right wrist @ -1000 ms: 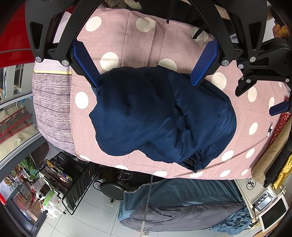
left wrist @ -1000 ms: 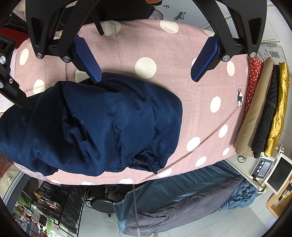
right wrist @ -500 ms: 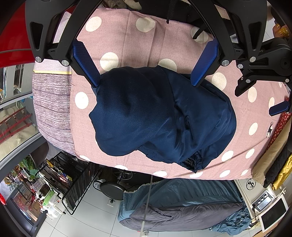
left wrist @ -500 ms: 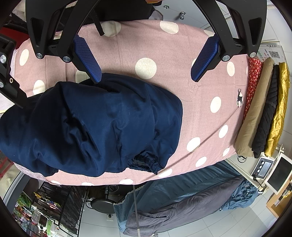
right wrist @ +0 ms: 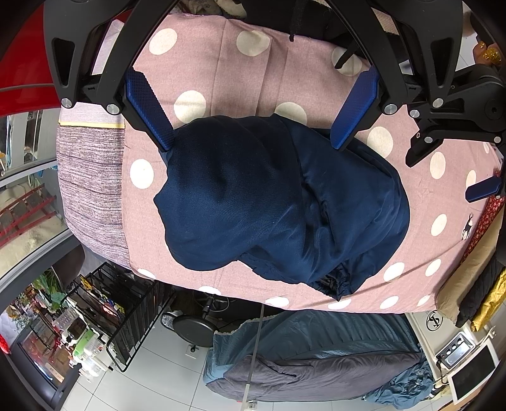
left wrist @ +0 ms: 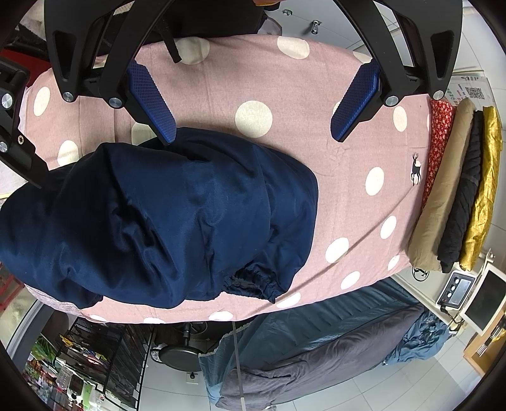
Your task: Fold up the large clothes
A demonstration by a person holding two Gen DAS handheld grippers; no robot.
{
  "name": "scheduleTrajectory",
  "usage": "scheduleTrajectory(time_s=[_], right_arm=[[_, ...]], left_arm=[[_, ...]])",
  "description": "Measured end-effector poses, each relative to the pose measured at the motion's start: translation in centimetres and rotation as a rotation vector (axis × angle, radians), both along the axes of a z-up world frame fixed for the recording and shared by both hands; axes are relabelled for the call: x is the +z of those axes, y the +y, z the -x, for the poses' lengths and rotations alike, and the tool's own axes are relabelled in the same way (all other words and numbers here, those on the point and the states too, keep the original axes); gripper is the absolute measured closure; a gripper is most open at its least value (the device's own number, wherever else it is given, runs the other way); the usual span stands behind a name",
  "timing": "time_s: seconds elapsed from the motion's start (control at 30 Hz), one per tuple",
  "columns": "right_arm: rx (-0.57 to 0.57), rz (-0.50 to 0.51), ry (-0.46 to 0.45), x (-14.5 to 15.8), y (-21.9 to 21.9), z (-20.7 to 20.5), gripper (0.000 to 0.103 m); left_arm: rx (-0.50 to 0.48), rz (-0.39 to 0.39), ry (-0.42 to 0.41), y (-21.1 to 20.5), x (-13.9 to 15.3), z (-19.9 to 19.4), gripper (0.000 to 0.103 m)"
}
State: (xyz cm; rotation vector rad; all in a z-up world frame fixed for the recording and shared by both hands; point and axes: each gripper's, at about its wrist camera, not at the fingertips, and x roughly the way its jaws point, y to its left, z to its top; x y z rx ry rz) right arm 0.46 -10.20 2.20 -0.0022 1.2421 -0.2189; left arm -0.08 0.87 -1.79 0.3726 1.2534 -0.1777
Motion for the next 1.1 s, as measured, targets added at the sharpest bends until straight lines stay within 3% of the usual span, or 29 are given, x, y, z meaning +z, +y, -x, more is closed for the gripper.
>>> scheduleTrajectory(time_s=[0.53, 0.7, 0.8, 0.93, 1.1], right_arm=[[-0.003, -0.002, -0.001, -0.3, -0.3, 0.0, 0.005], [-0.031, -0.025, -0.021, -0.5, -2.0, -0.1, 0.005], [-0.067, -0.055, -0.047, -0.6, -4.0, -0.1, 0.005], [-0.105, -0.114, -0.077, -1.0, -6.5, -0.1, 0.005], [-0.096, -0.283, -0.085, -2.9, -7.9, -1.0, 0.005]], left_arm=[[-0.007, -0.010, 0.016, -0.5, -0.4, 0.1, 0.007], [-0.049, -0.001, 0.026, -0.4, -1.5, 0.1, 0.007], [-0.045, 0.032, 0.091, 0.0, -2.9, 0.1, 0.007], [0.043, 0.122, 0.206, 1.8, -4.7, -0.4, 0.007], [0.119, 0.139, 0.186, 4.3, -4.7, -1.8, 0.007]])
